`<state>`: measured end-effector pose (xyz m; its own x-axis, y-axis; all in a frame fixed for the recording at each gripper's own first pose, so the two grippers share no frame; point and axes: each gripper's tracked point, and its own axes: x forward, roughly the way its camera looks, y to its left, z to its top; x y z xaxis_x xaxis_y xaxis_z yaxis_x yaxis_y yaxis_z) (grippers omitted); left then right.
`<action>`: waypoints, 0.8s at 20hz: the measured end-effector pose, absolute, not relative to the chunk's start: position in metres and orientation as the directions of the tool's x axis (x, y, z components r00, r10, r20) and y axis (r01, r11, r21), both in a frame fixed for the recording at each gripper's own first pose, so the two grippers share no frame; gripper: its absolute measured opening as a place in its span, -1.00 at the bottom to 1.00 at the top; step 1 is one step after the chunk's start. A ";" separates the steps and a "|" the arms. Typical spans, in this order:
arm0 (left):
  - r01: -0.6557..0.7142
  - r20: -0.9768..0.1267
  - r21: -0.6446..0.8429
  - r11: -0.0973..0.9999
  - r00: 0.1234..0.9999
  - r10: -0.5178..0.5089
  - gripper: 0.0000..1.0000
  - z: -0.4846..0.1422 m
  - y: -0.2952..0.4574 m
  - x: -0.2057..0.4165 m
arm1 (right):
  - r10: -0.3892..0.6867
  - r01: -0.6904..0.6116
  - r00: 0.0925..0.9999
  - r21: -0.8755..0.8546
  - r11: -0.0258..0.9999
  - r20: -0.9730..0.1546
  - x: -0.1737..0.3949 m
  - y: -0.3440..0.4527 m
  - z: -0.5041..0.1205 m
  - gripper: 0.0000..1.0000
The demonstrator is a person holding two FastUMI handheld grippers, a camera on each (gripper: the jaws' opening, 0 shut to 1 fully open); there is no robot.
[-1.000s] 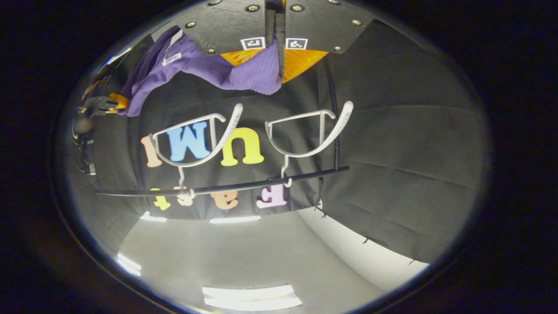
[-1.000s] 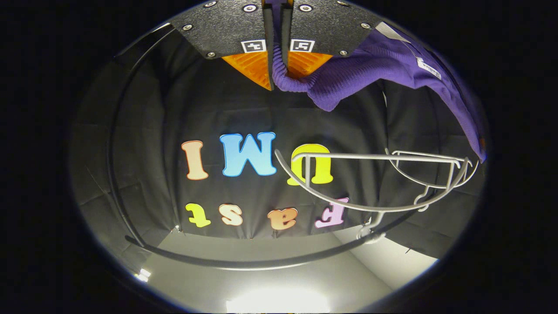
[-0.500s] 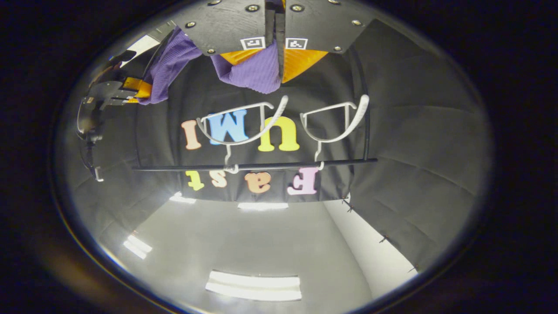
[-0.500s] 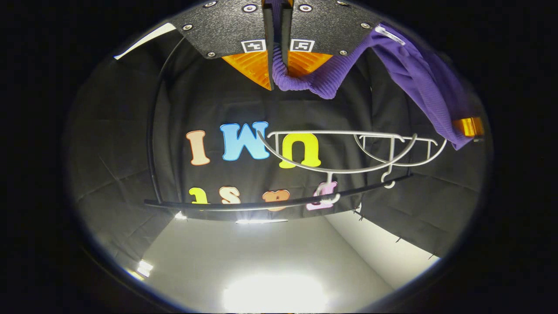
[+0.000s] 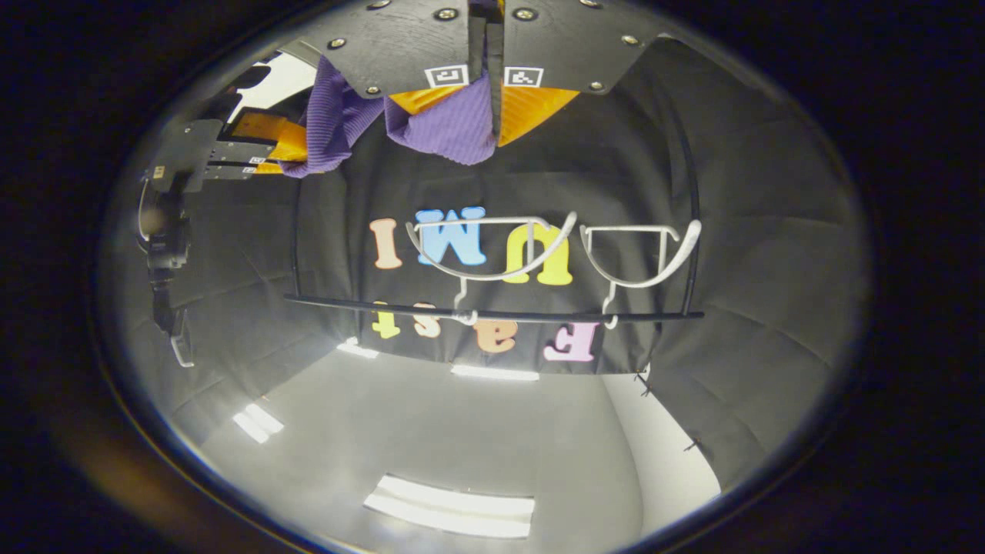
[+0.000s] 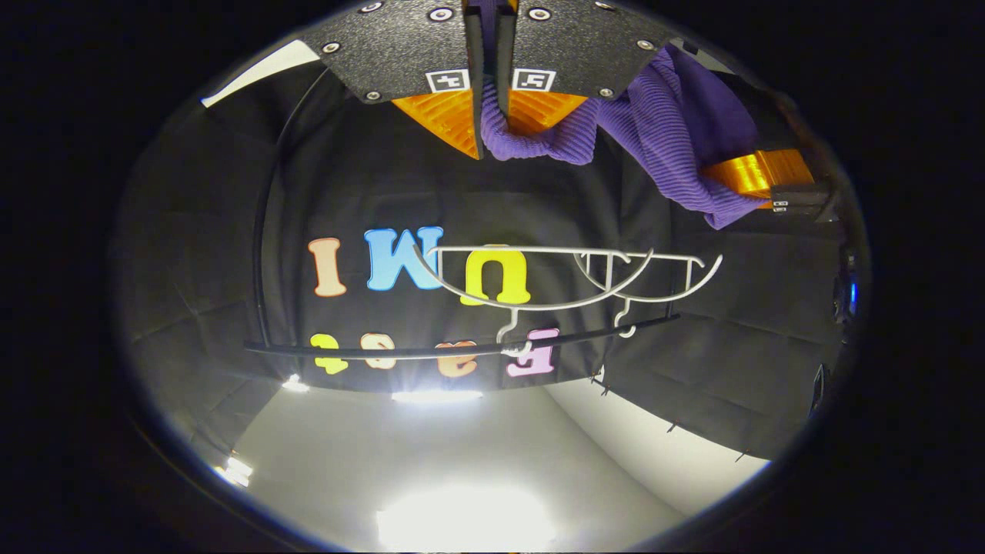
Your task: Grasp the clothes on the hanger with both hands and then place them into the laundry hamper below.
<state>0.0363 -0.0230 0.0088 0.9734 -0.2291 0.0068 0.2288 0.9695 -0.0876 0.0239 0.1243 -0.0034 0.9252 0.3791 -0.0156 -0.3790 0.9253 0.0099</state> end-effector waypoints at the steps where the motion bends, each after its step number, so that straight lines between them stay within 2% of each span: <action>1: 0.236 -0.011 -0.091 0.967 0.971 -0.238 -0.96 -0.001 -0.029 0.034 | 0.383 -0.382 0.923 0.015 0.924 -0.044 0.020 0.125 -0.017 -0.88; 7: 0.254 -0.136 -0.087 0.963 0.955 -0.265 -0.96 -0.069 -0.047 0.027 | 0.395 -0.399 0.894 0.027 0.917 -0.212 0.008 0.125 -0.092 -0.88; 8: 0.252 -0.153 -0.084 0.964 0.953 -0.262 -0.85 -0.080 -0.049 0.027 | 0.392 -0.399 0.890 0.022 0.917 -0.233 0.009 0.123 -0.102 -0.88; 9: 0.250 -0.170 -0.084 0.965 0.950 -0.261 -0.96 -0.090 -0.050 0.026 | 0.388 -0.397 0.886 0.018 0.918 -0.254 0.010 0.122 -0.113 -0.88; 16: 0.252 -0.329 -0.058 0.966 0.909 -0.257 -0.96 -0.171 -0.056 0.016 | 0.369 -0.400 0.836 0.009 0.917 -0.405 0.001 0.111 -0.187 -0.88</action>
